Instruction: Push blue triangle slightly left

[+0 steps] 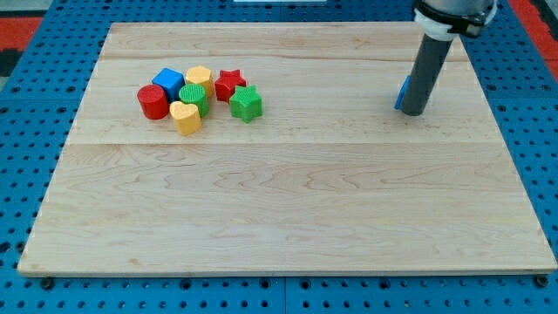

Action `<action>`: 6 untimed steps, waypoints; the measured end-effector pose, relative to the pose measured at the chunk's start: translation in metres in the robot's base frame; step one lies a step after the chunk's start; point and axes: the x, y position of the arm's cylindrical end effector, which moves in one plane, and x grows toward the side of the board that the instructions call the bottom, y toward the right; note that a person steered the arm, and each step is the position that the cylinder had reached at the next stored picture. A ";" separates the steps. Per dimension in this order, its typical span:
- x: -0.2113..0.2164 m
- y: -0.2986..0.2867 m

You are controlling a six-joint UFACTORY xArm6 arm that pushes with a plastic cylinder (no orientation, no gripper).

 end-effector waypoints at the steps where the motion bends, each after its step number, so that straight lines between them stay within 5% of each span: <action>1: -0.021 0.050; 4: -0.053 0.026; 5: -0.057 -0.022; 6: 0.009 -0.054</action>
